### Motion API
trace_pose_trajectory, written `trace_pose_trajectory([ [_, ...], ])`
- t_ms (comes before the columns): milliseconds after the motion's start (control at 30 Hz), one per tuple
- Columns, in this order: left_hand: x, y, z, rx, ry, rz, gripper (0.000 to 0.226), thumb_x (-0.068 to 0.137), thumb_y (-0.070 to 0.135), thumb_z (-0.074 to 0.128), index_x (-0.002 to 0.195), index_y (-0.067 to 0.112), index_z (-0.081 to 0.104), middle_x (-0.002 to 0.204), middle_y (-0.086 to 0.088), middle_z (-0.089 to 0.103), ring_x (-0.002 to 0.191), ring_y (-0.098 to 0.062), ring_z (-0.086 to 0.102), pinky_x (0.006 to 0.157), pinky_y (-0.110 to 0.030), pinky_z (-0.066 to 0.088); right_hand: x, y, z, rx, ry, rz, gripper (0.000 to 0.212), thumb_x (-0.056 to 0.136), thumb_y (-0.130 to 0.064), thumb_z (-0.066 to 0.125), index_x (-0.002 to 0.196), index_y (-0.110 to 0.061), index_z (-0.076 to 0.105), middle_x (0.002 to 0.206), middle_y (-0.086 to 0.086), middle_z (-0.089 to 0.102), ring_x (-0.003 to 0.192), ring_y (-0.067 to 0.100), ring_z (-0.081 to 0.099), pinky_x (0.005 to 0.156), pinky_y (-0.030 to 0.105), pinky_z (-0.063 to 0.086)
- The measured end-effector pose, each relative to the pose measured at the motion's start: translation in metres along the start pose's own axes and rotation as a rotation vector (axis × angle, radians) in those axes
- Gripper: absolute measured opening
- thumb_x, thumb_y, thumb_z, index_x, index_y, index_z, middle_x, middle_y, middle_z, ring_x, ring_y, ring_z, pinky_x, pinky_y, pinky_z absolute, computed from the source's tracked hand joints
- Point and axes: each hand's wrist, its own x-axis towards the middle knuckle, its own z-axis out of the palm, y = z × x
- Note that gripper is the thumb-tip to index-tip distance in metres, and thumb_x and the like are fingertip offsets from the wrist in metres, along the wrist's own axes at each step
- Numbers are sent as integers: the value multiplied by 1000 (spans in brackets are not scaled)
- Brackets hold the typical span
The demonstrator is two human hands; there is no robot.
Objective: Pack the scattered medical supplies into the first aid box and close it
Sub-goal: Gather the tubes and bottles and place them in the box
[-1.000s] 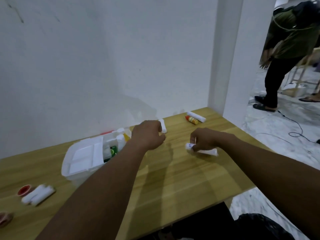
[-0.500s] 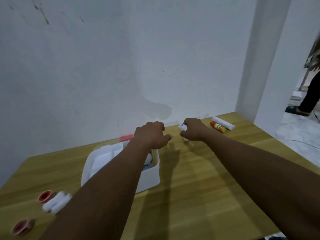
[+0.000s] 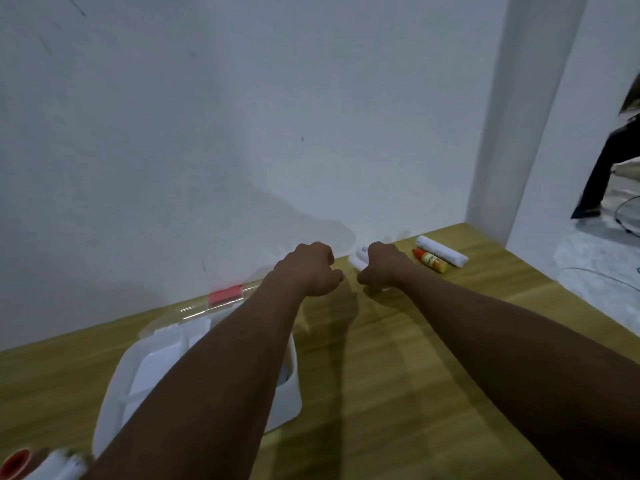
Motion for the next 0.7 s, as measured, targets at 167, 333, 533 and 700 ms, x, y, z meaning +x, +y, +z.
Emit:
trace_pose_trajectory([
  [167,13,40,9,-89,-16,81,48,81,43,63,127,27,61,131,-4,59,112,-24,61,96,-42,52,-7,42,-53,16,143,5,19,80,-21,59,93,-12,48,82,0,50,88,26,54,66,29,42],
  [333,42,79,25,-140,-48,144,48,82,41,63,128,27,61,130,-4,59,114,-24,60,97,-42,52,20,100,-82,-30,87,151,50,88,-37,59,130,-11,49,123,11,57,104,26,59,73,25,42],
  [533,73,96,49,-195,-40,142,39,84,41,62,121,29,65,121,-1,63,111,-23,61,96,-42,53,40,128,-77,-241,-76,174,42,77,-20,62,114,-6,49,112,14,59,89,25,58,62,28,45],
  [700,64,91,51,-194,-58,128,39,84,40,62,122,28,64,119,-1,64,111,-22,61,97,-42,52,58,154,-59,-237,15,124,46,79,-36,65,116,-13,51,108,7,63,87,21,59,69,32,51],
])
